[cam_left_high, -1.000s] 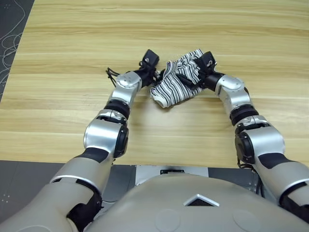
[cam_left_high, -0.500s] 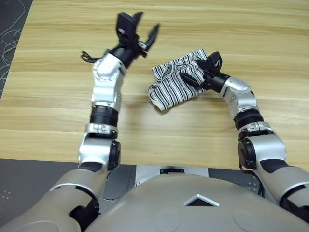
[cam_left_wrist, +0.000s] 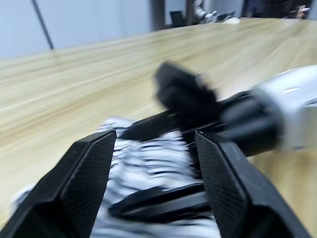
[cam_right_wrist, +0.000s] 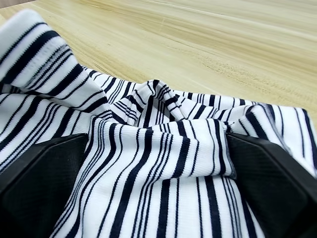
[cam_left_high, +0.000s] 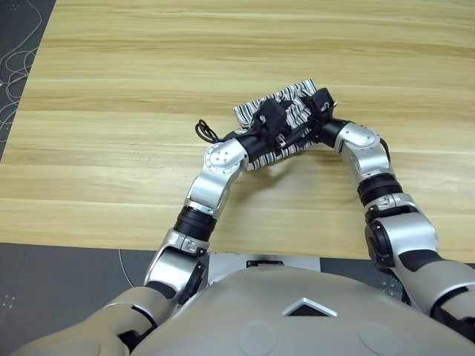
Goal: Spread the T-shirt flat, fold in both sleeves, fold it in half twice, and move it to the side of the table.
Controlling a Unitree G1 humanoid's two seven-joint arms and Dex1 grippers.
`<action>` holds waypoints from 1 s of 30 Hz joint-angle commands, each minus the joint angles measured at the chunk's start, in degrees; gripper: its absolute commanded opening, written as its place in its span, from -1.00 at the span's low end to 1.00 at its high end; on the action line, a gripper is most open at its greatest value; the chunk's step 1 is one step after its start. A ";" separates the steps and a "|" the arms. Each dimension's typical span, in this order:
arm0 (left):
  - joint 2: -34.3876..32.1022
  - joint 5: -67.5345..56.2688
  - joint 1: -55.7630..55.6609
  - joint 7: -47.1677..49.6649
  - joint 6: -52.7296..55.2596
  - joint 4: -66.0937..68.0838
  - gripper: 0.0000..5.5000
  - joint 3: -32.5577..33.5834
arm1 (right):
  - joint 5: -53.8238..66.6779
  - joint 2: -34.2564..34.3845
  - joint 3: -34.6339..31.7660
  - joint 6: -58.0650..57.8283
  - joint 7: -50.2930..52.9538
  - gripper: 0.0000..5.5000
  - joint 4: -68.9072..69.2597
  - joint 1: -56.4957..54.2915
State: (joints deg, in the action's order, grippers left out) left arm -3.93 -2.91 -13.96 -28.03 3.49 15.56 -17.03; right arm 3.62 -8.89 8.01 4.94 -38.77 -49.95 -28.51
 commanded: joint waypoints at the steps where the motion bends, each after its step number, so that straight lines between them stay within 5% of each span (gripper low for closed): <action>1: -1.00 1.28 -6.12 2.33 -4.47 11.49 0.08 3.81 | -2.74 -0.39 2.02 -4.68 -0.02 0.84 -3.01 6.62; 13: -6.72 1.55 -21.51 6.73 -14.62 52.63 0.08 14.91 | -2.35 -0.87 2.33 -6.40 -0.36 0.84 2.80 8.48; 23: -8.78 -1.98 -22.38 7.00 -25.84 55.12 0.08 22.53 | -3.29 -2.54 1.95 -3.20 2.74 0.84 -0.19 7.68; 30: -10.10 -6.53 -21.54 10.30 -29.59 56.48 0.08 30.24 | -5.88 -12.39 -1.29 3.97 11.05 0.84 -8.04 5.92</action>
State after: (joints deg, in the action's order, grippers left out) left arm -13.72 -8.65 -35.88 -18.64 -25.51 71.25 11.71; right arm 2.34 -15.49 7.42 11.34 -31.61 -50.58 -26.71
